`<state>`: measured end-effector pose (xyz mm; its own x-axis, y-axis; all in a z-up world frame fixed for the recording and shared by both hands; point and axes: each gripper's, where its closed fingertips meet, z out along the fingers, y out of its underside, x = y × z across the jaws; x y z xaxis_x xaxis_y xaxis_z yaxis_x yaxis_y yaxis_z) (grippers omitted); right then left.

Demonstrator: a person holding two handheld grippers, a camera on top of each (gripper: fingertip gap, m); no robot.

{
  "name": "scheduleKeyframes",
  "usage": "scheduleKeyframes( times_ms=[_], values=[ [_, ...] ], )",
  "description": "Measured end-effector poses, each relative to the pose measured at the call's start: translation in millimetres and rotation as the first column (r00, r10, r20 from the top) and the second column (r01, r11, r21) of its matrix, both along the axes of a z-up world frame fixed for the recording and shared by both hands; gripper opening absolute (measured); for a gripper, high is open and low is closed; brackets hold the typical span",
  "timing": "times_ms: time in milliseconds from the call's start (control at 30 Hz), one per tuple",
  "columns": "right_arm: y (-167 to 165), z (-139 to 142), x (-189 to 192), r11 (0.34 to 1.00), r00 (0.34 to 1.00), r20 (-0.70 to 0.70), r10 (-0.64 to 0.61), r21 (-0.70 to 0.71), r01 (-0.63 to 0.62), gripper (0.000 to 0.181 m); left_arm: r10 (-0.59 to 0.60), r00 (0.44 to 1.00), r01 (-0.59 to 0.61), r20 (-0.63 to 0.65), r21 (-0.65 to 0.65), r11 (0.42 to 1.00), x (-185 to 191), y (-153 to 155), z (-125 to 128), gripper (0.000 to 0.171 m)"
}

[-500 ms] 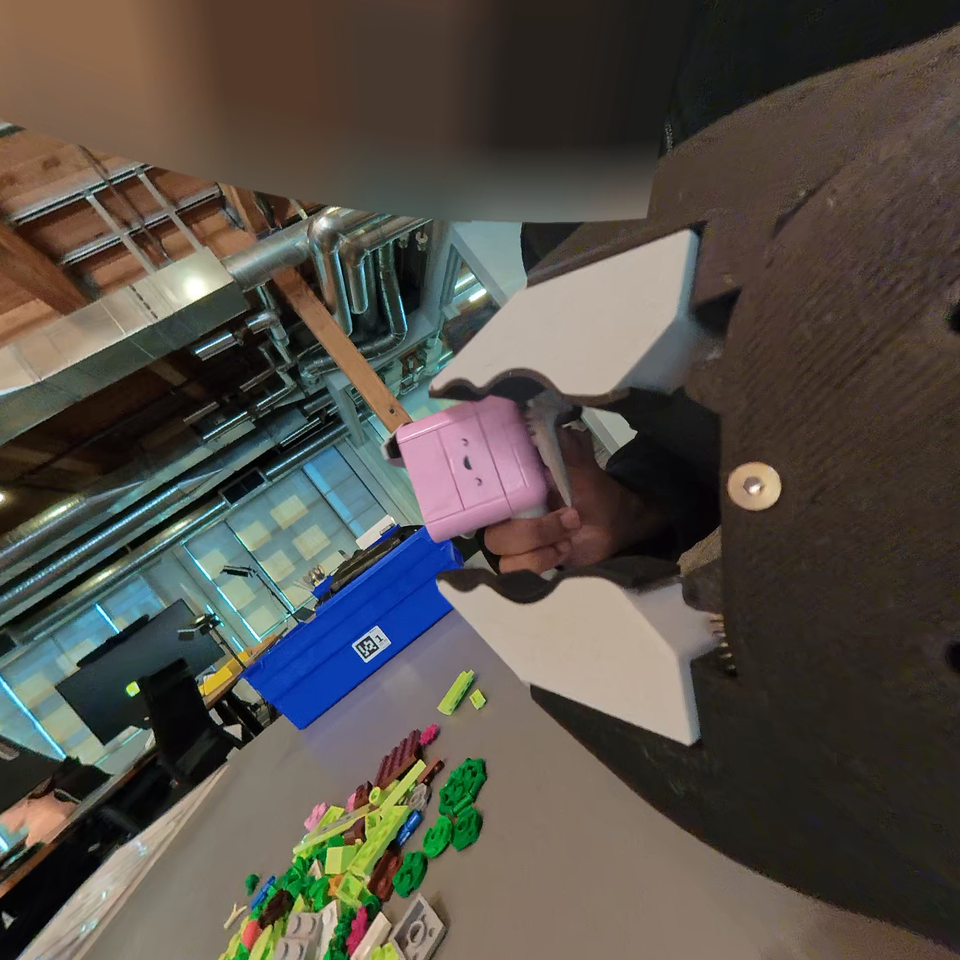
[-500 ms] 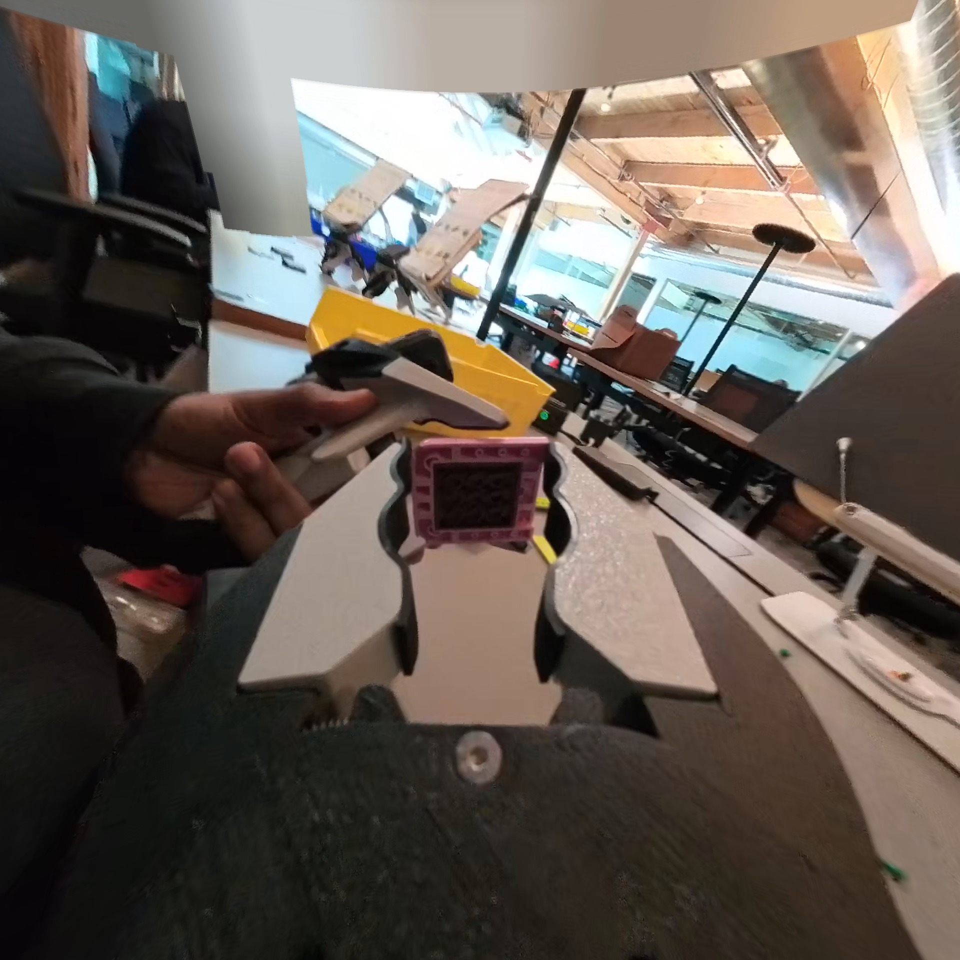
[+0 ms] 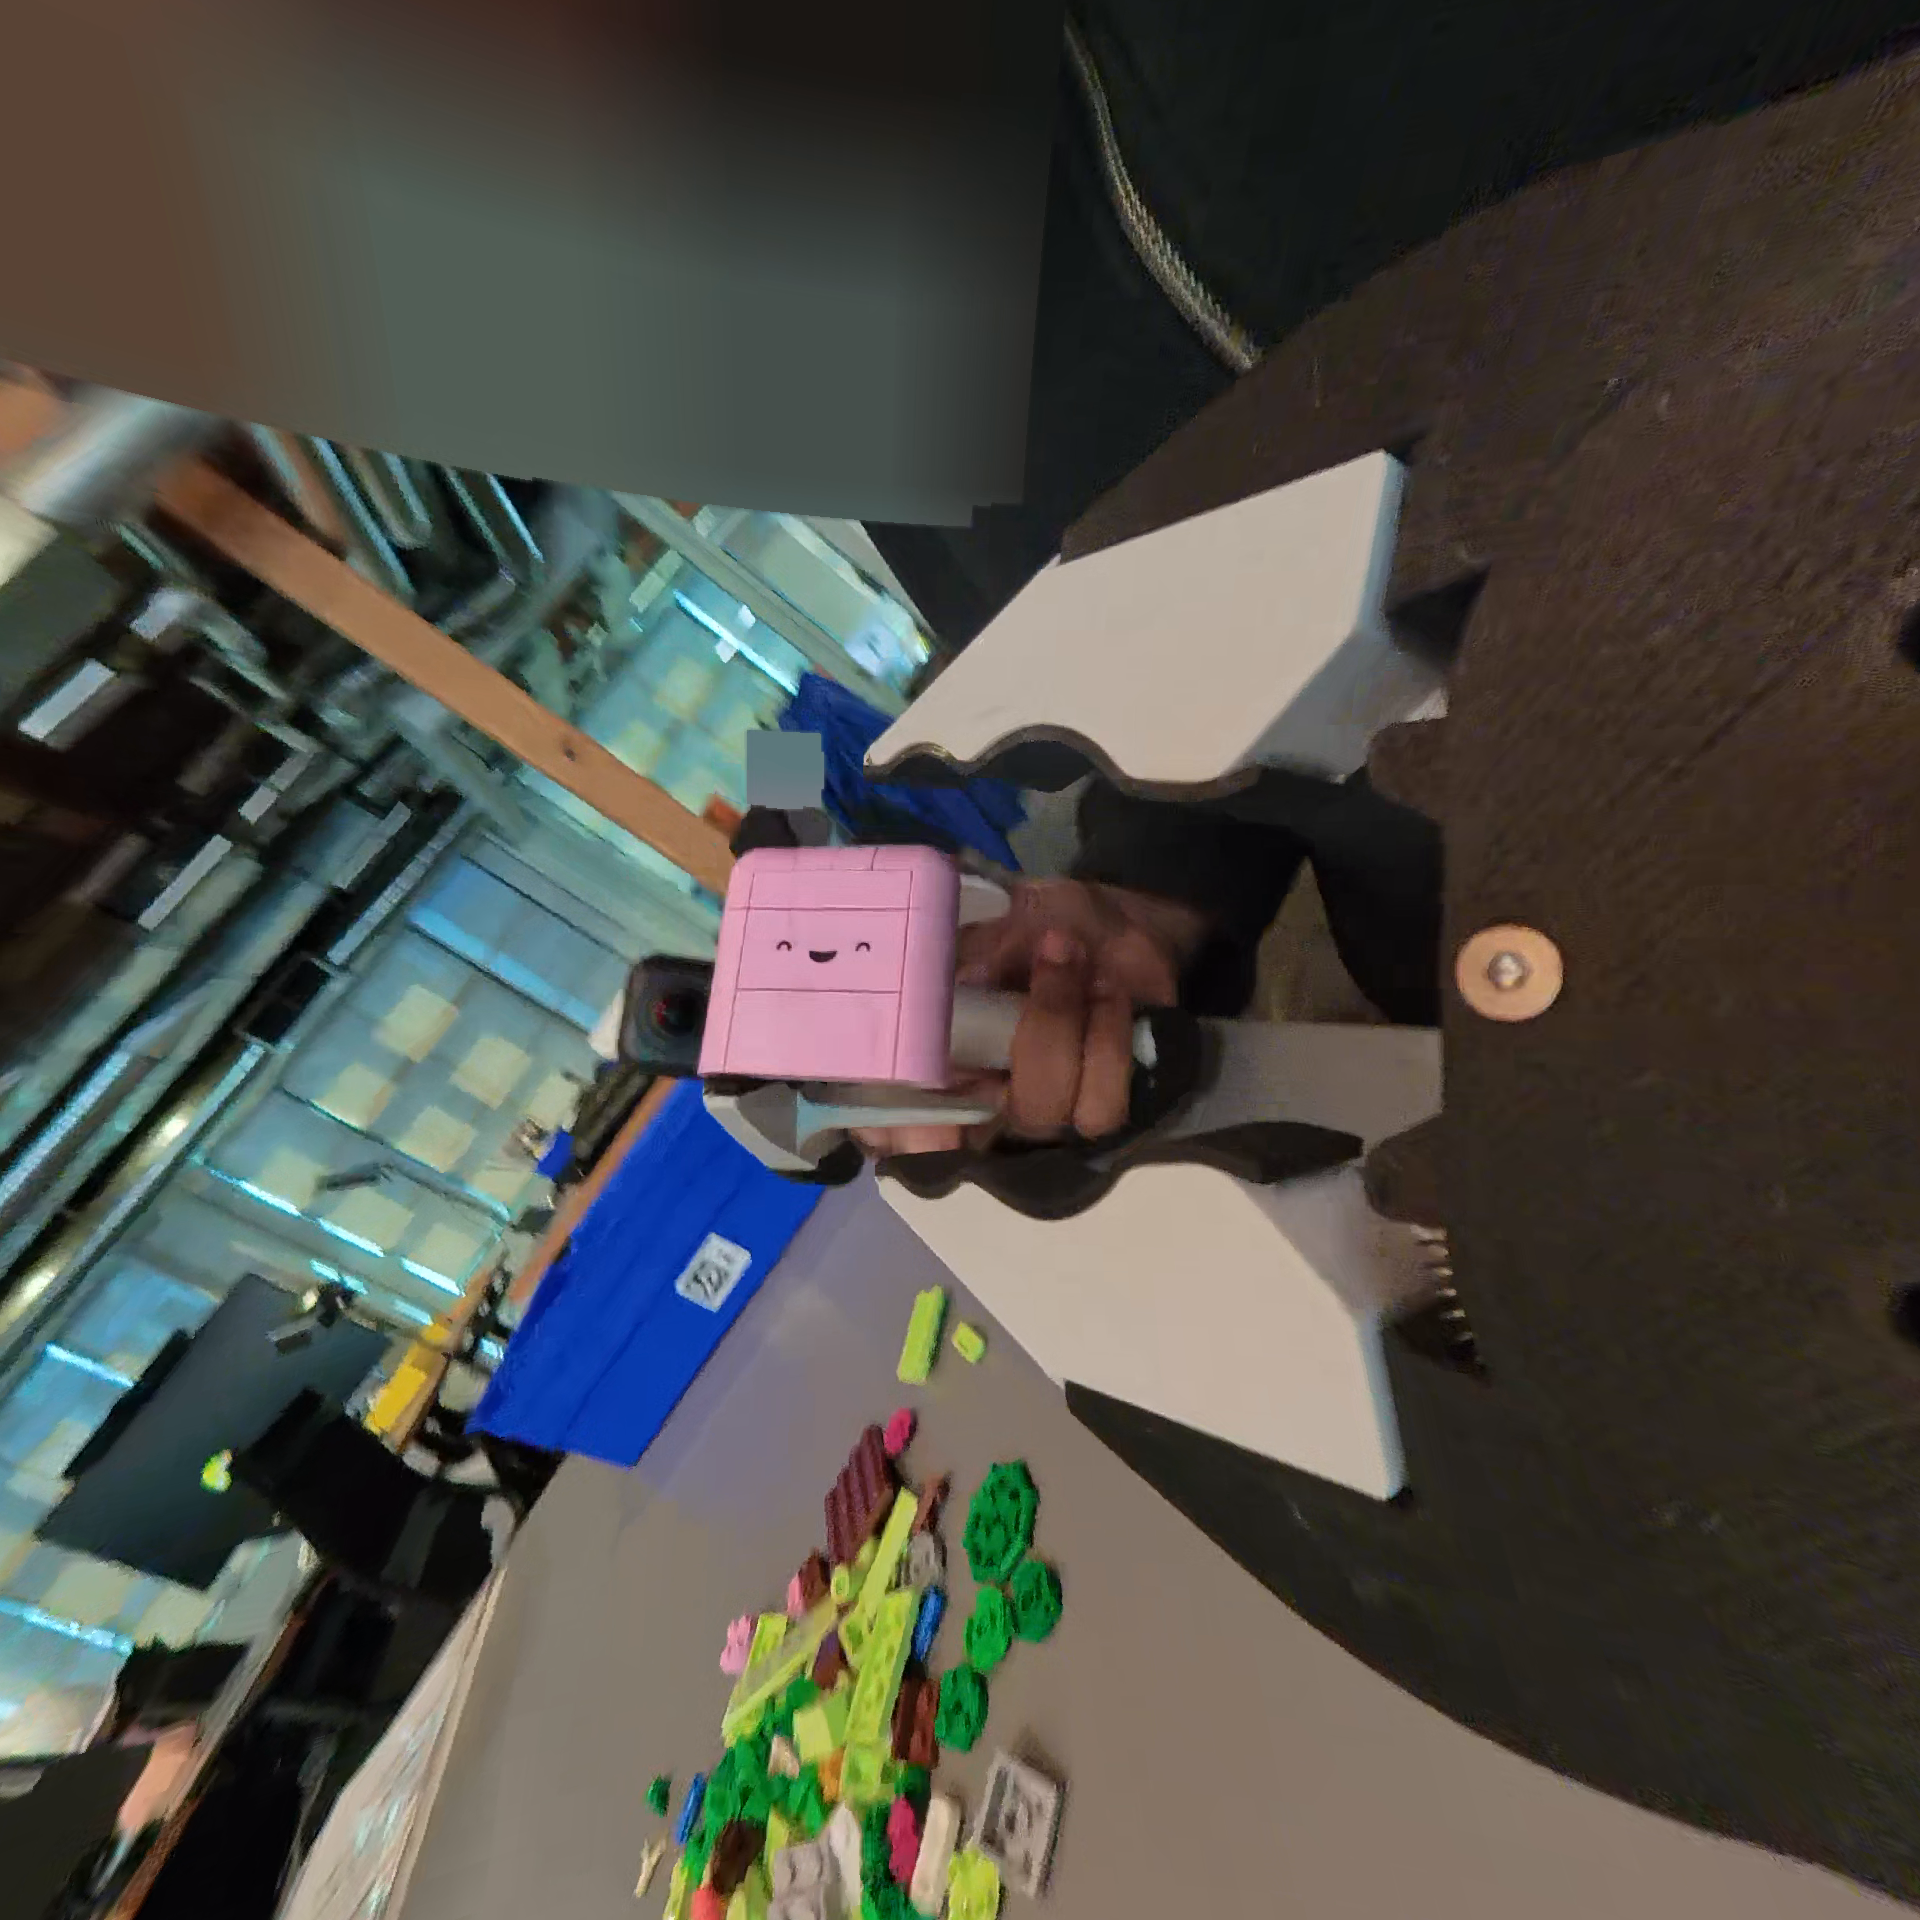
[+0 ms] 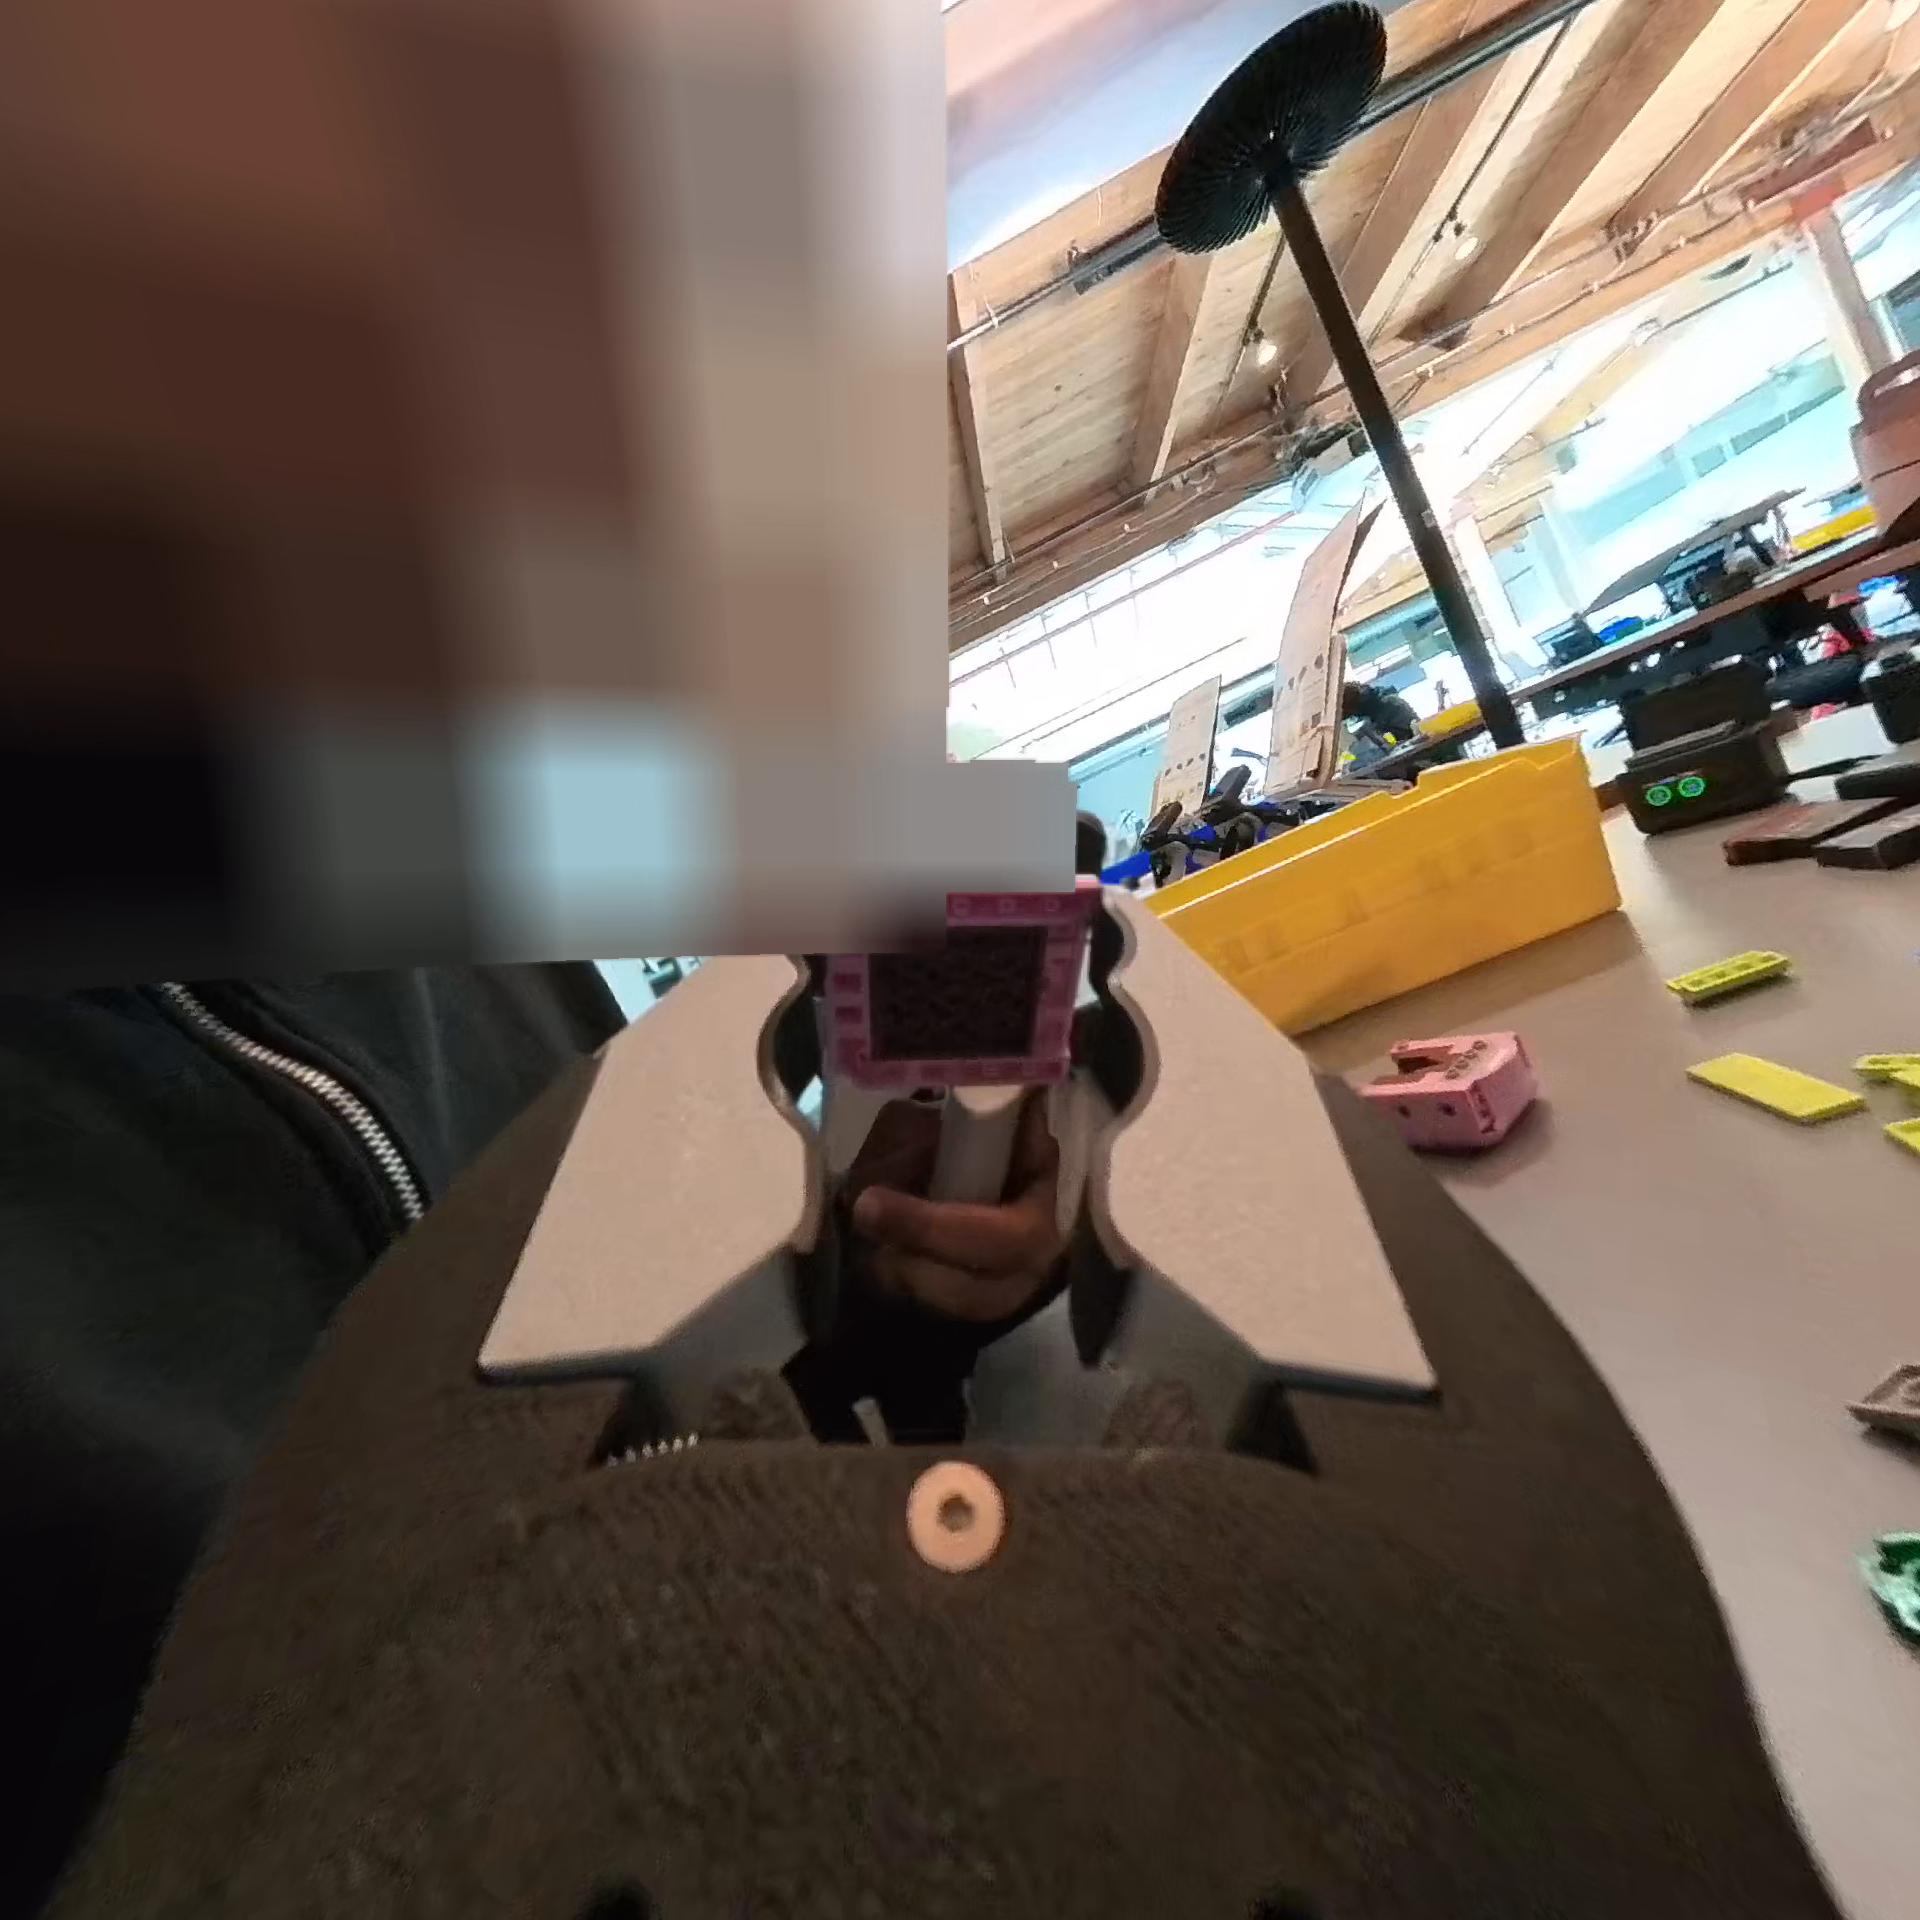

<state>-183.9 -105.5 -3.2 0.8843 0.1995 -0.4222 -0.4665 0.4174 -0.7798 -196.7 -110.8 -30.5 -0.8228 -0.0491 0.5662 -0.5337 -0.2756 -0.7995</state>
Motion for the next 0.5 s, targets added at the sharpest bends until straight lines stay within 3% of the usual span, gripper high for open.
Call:
scheduleKeyframes(
  times_ms=[133, 267, 500],
  values=[
    [3, -8, -1, 0.999, 1.0, -0.024, 0.018, -0.04, -0.019, 0.048, 0.065, 0.993, -0.08, 0.096, 0.161, 0.984, 2, -5, -12, 0.058],
    [6, -17, -3, 0.995, 0.999, -0.029, 0.036, -0.09, -0.039, 0.048, 0.045, 0.996, -0.057, 0.081, 0.161, 0.985, -1, -7, -12, 0.048],
    [7, -23, -4, 0.988, 0.999, -0.026, 0.034, -0.148, -0.038, 0.048, 0.057, 0.995, -0.071, 0.079, 0.189, 0.979, 1, -8, -14, 0.048]
  ],
)
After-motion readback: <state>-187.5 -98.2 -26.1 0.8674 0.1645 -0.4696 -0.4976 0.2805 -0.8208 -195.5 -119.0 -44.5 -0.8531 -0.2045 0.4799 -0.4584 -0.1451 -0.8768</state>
